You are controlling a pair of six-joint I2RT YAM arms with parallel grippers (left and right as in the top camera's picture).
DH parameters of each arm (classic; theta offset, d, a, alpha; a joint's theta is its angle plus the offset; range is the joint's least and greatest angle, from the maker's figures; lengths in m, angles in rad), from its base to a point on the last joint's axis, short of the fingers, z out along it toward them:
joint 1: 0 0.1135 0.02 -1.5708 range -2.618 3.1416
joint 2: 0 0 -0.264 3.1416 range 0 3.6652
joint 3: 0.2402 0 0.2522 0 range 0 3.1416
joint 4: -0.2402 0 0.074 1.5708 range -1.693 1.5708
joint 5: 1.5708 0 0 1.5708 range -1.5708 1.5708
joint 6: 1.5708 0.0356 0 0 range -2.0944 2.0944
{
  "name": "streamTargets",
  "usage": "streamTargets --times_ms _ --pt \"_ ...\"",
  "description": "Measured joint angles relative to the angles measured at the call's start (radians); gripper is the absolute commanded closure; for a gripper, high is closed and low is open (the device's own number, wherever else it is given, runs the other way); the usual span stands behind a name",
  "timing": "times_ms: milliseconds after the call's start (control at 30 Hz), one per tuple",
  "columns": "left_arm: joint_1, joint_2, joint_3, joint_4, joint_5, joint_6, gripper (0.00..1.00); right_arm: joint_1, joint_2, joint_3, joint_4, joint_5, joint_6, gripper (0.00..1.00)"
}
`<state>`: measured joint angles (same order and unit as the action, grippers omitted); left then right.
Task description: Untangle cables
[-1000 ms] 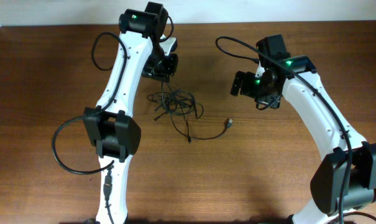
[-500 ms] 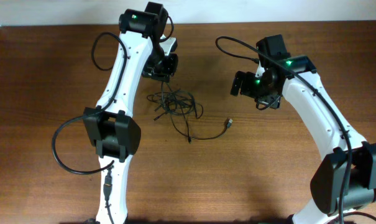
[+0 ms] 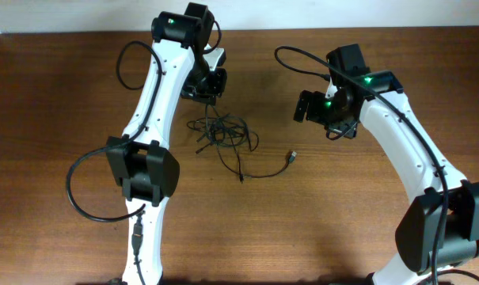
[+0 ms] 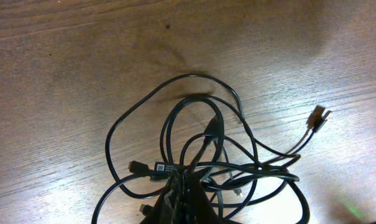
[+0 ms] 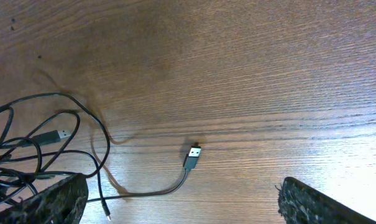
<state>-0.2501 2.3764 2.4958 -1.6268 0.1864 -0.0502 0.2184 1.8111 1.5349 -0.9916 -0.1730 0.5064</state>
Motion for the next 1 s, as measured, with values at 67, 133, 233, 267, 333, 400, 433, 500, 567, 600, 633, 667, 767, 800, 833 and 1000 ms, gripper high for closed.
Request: streamTargets --times_ms 67,133,233,267,333,400,433,500,567,600,633,667,767,800,833,1000 --pt "0.000 0.000 0.000 0.000 0.000 0.000 1.00 0.000 0.000 0.000 0.000 0.000 -0.001 0.01" --pt "0.000 0.000 0.000 0.000 0.000 0.000 1.00 0.000 0.000 0.000 0.000 0.000 -0.001 0.01" --pt "-0.002 0.000 0.000 0.000 0.000 0.000 1.00 0.000 0.000 0.000 0.000 0.000 0.000 0.01" --pt "-0.002 0.000 0.000 0.000 0.000 0.000 1.00 0.000 0.000 0.000 0.000 0.000 0.000 0.01" --pt "-0.003 0.000 0.000 0.000 0.000 0.000 1.00 0.000 0.000 0.000 0.000 0.000 0.000 0.01" --pt "-0.003 0.000 0.000 0.000 0.000 0.000 1.00 0.000 0.000 0.000 0.000 0.000 0.000 0.01" --pt "-0.003 0.000 0.000 0.000 0.000 0.000 1.00 0.000 0.000 0.000 0.000 0.000 0.000 0.01" --pt "-0.003 0.000 0.000 0.000 0.000 0.000 1.00 0.000 0.000 0.000 0.000 0.000 0.000 0.01" --pt "-0.003 0.000 0.000 0.000 0.000 0.000 1.00 0.000 0.000 0.000 0.000 0.000 0.000 0.01" --pt "-0.003 0.000 0.000 0.000 0.000 0.000 1.00 0.000 0.000 0.000 0.000 0.000 0.000 0.01" --pt "-0.003 0.000 0.000 0.000 0.000 0.000 1.00 0.000 0.000 0.000 0.000 0.000 0.000 0.01" --pt "-0.003 0.000 0.000 0.000 0.000 0.000 1.00 0.000 0.000 0.000 0.000 0.000 -0.001 0.02" --pt "-0.003 0.000 0.000 -0.005 0.019 0.000 1.00 0.000 0.000 0.000 0.000 0.000 0.000 0.01" --pt "-0.003 0.000 0.000 -0.004 0.023 0.000 1.00 0.000 0.000 -0.002 0.041 0.000 -0.001 0.01" --pt "-0.003 0.000 0.000 0.000 0.026 0.000 1.00 0.000 0.000 -0.003 0.102 0.000 -0.002 0.01" --pt "-0.004 0.000 0.000 0.038 0.117 0.000 1.00 -0.008 0.000 -0.003 0.127 -0.222 -0.045 0.01"
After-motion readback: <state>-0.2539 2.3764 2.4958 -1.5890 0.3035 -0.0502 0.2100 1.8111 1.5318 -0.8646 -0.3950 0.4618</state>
